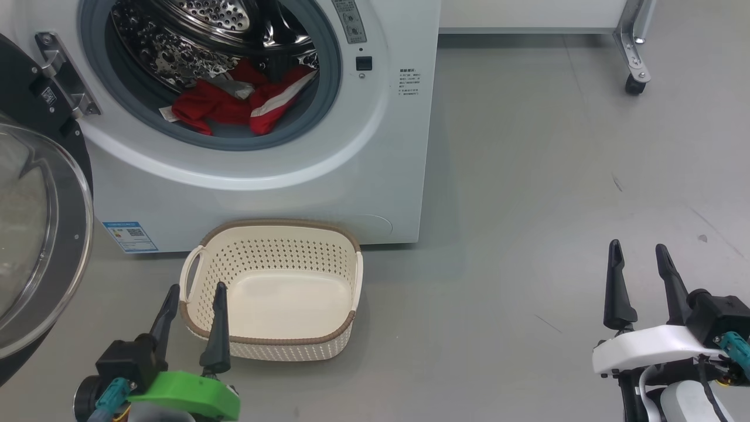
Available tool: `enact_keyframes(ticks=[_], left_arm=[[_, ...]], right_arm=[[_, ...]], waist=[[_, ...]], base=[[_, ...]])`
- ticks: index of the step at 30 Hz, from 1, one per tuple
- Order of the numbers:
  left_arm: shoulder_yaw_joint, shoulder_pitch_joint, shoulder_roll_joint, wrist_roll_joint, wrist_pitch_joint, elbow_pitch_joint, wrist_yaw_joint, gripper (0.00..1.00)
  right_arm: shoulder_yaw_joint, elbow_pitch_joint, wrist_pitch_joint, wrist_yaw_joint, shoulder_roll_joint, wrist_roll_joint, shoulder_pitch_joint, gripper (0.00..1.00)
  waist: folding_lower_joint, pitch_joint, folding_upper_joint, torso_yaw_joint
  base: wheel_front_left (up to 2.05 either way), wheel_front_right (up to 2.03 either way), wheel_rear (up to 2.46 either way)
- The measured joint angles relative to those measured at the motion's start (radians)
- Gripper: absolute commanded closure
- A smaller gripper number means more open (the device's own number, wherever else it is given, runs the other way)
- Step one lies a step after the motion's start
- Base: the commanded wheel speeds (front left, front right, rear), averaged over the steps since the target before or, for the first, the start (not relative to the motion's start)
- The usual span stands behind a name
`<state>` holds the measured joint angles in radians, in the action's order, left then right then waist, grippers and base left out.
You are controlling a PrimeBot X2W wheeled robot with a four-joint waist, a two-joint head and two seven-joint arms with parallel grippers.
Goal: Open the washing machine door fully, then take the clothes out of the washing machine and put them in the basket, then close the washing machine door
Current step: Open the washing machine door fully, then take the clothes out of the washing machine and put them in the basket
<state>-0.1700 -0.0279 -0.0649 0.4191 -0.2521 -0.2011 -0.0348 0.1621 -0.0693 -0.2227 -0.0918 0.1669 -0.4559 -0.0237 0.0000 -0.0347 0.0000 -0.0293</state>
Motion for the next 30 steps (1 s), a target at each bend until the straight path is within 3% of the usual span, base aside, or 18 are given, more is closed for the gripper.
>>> enact_keyframes(ticks=[25, 30], left_arm=[[-0.009, 0.014, 0.006, 0.013, 0.000, 0.026, -0.005, 0.00], [-0.011, 0.015, 0.007, 0.012, 0.000, 0.029, -0.004, 0.00]], right_arm=[[0.041, 0.002, 0.016, 0.004, 0.037, 0.031, -0.006, 0.00], [0.064, 0.003, 0.033, 0.035, 0.053, 0.036, -0.006, 0.00]], waist=[[0.0000, -0.007, 0.0000, -0.020], [0.0000, -0.010, 0.0000, -0.023]], base=[[0.00, 0.00, 0.00], [0.00, 0.00, 0.00]])
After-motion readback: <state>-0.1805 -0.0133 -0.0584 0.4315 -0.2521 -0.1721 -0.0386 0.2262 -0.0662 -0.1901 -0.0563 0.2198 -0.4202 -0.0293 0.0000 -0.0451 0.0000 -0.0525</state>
